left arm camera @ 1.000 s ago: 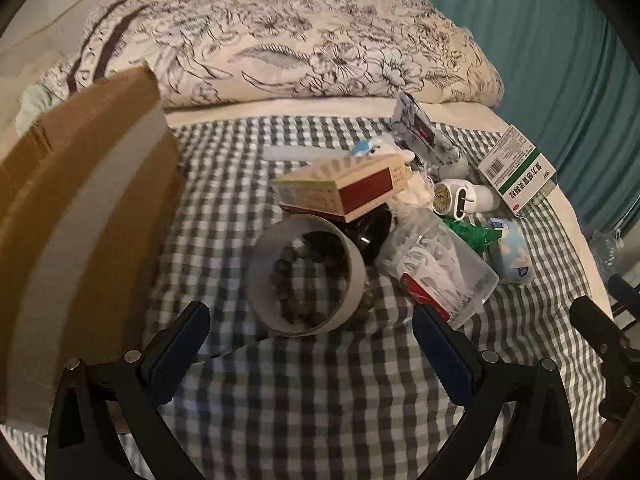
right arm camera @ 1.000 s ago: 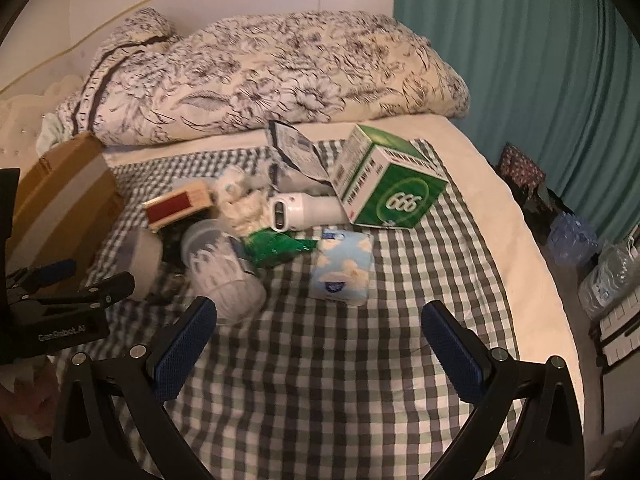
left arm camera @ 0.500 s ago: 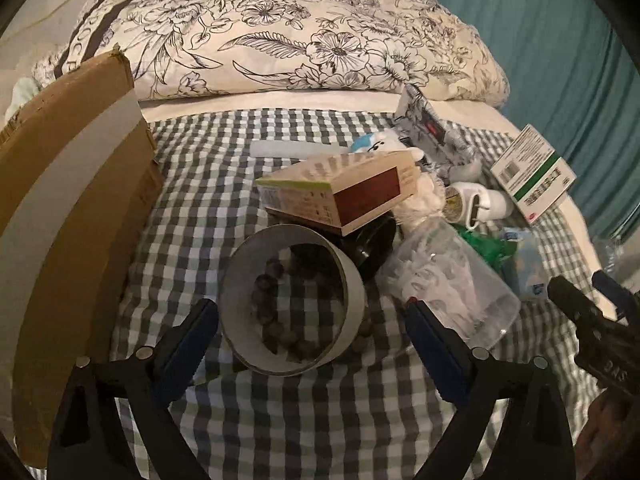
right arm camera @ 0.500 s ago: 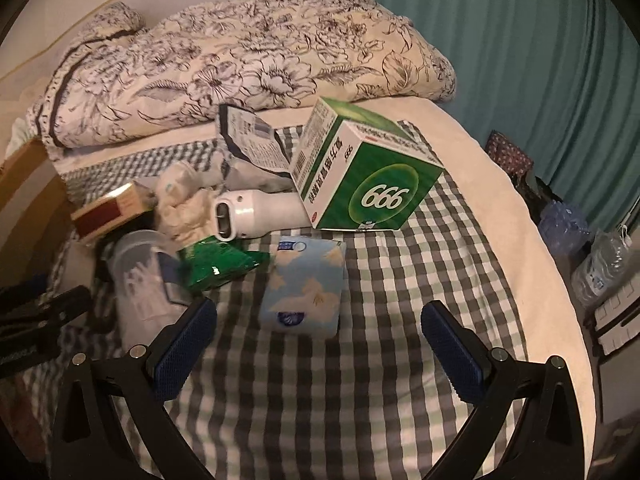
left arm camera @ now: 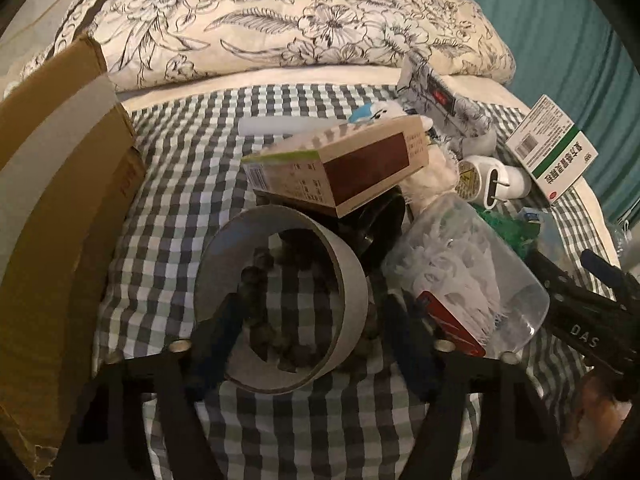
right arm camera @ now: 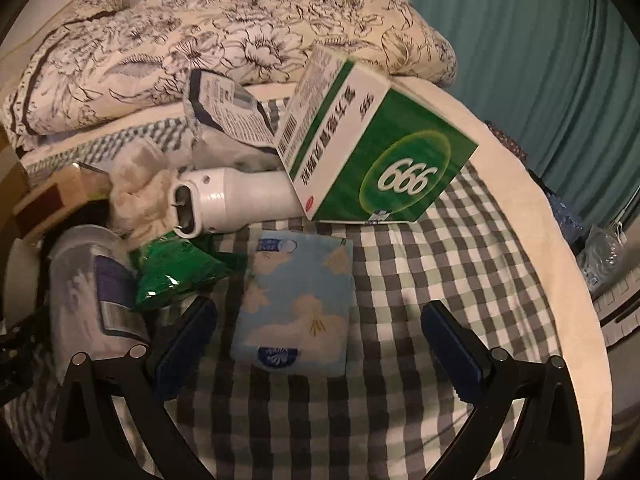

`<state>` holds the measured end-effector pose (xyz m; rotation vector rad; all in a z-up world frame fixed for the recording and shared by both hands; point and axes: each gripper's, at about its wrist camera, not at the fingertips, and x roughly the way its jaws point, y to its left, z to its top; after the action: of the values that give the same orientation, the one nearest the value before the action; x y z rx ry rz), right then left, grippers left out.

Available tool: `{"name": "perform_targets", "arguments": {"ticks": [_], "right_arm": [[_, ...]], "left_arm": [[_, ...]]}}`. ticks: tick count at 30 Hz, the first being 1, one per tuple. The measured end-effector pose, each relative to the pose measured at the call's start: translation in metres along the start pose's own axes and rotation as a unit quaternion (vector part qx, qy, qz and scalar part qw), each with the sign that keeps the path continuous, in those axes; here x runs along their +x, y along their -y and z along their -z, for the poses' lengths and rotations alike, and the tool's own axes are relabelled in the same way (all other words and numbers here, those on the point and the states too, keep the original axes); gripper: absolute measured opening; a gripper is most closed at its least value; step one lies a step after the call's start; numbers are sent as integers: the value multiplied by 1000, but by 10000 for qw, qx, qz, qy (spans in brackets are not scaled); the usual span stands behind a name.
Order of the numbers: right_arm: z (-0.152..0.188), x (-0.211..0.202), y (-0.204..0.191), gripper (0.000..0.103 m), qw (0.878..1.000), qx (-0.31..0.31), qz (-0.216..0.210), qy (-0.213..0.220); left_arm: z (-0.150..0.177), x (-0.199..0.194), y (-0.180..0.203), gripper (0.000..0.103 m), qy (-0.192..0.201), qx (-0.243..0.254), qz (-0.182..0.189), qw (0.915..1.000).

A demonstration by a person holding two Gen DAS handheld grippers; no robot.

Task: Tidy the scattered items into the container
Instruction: 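Grasp the blue cloud-print tissue pack with the right tool while the left grasps the white tape roll, then carry the tissue pack and tape roll with both tools over the cardboard box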

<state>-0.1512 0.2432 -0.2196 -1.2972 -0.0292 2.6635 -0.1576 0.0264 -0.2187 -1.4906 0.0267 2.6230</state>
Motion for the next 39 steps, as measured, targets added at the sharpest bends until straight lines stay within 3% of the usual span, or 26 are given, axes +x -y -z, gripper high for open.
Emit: {"name": "perform_targets", "arguments": {"ticks": [3,8,11,14,15,16,24,39], "right_arm": [[0,7,0,103,9999,-7,103,-36],[2,14,1,103,9999,-48,-30,-145],[2,16,1,99,9998,-78,-48,-162],[2,14,-1,73,9998,-158,-80,-114],[2,12,-2,59,9997,-176,-106,-99],[1,11,-3,53,9997,-191,-120,-92],[3,-8,-1,52,9995,-109,-290,-56],[1,-101,5,51,9969,43,-410,669]], "left_arm": [[0,2,-3,34,-67,-97,-22,9999],[2,6,-1,15,-142,-29,5,9999],[2,4,3,9,-75,84,-54,9999],[1,2,2,7,-25,92,-73,9999],[1,1,2,6,-5,92,-79,9999],[0,-1,1,5,8,93,-86,9999],[-1,-19,1,4,200,100,-81,9997],[3,-81,-4,4,786,94,-181,9967]]}}
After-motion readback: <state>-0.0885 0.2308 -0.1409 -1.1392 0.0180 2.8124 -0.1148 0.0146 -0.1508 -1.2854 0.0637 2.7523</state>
